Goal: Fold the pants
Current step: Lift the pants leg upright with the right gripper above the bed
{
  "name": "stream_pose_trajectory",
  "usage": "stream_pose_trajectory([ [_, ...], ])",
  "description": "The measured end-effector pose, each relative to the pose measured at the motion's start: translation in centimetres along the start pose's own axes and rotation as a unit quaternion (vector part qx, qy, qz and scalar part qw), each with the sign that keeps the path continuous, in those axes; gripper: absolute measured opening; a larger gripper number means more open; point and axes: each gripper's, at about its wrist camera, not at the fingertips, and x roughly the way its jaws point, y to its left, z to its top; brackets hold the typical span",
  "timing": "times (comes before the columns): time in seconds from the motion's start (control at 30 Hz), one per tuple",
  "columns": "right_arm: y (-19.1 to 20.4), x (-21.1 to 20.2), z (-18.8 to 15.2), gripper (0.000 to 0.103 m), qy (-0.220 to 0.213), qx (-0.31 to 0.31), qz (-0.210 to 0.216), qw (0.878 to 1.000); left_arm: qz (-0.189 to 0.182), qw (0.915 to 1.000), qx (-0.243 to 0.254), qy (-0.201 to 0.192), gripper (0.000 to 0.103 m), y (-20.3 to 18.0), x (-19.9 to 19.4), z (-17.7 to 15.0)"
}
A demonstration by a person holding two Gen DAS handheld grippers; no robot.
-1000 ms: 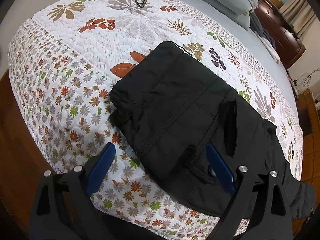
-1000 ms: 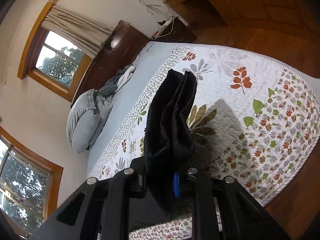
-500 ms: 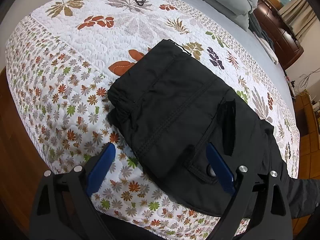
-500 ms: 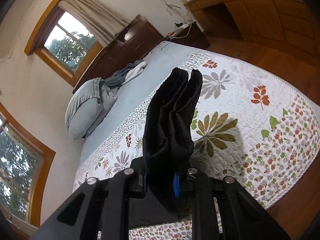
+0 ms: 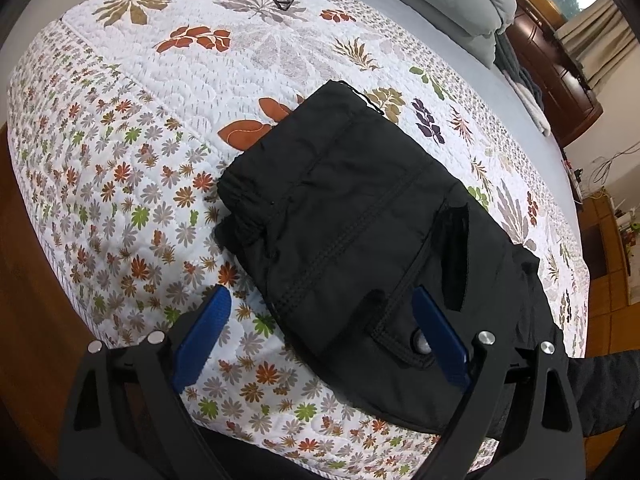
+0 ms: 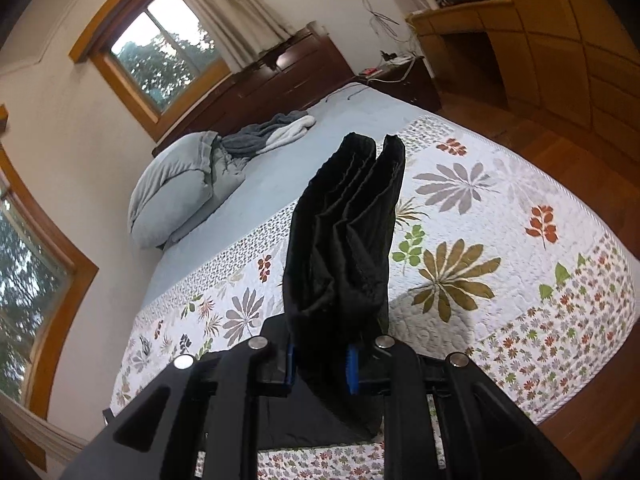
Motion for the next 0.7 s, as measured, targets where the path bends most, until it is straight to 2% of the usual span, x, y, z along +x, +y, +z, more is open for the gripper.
stream_pose_trajectory([
  [0.37, 6.3, 1.2, -0.8, 0.019, 0.012, -0.083, -0.012, 0.996, -0.012, 0.9998, -0.012, -0.002, 0.092, 0.5, -0.2, 0.1],
  [0.7, 12.2, 4.0, -2.6, 0.019, 0.033, -0.157, -0.023, 0.987, -0.019, 0.9997, -0.013, -0.004, 0.092, 0.7, -0.4, 0.1],
])
